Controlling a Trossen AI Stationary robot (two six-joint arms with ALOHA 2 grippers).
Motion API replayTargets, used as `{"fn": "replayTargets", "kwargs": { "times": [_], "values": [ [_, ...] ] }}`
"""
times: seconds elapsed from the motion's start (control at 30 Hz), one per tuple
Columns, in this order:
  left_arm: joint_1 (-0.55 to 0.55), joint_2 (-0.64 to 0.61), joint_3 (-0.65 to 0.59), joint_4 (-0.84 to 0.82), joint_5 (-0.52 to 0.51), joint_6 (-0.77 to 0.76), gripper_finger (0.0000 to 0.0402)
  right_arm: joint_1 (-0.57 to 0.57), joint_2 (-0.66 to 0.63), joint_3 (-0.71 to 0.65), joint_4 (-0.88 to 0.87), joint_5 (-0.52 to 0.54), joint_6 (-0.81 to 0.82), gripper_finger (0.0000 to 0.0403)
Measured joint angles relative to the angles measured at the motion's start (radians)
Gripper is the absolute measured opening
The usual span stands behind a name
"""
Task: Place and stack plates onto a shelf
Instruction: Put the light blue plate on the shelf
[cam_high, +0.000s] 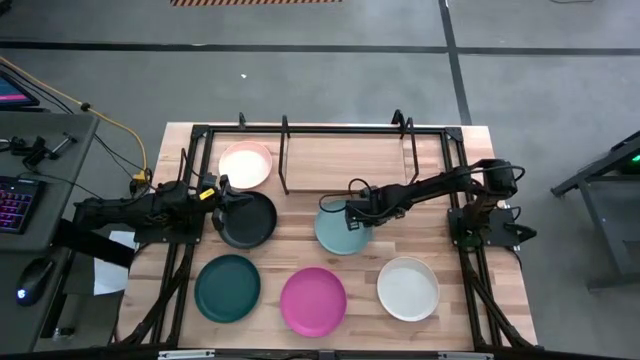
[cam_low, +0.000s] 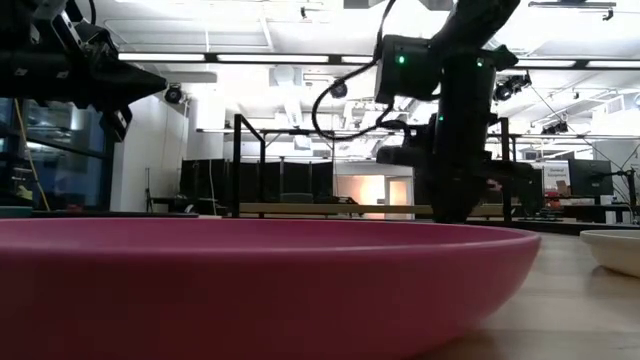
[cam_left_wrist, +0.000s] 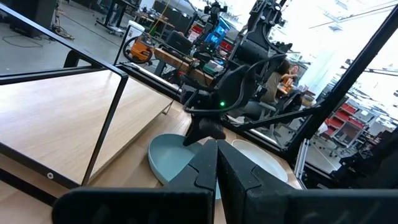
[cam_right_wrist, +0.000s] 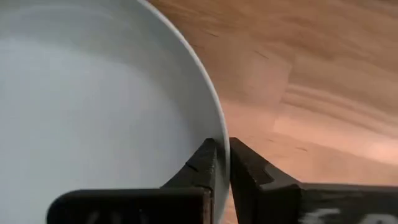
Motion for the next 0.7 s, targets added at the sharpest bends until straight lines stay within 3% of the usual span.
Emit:
{"fn": "replayTargets", "kwargs": {
  "times": [0.3, 0.47, 0.7],
  "values": [
    [0.0, 0.0, 0.0, 0.0, 0.0, 0.0, 0.0001, -0.002, -0.206, 0.0, -0.012, 0.031, -0.119, 0.0001],
    [0.0, 0.0, 0.0, 0.0, 0.0, 0.0, 0.0001, 0.003, -0.355, -0.104, -0.017, 0.087, -0.017, 0.0],
    [0.0, 0.0, 0.0, 0.0, 0.0, 0.0, 0.0001, 0.015, -0.468, -0.293, 0.206, 0.009, 0.141, 0.0005]
  ]
}}
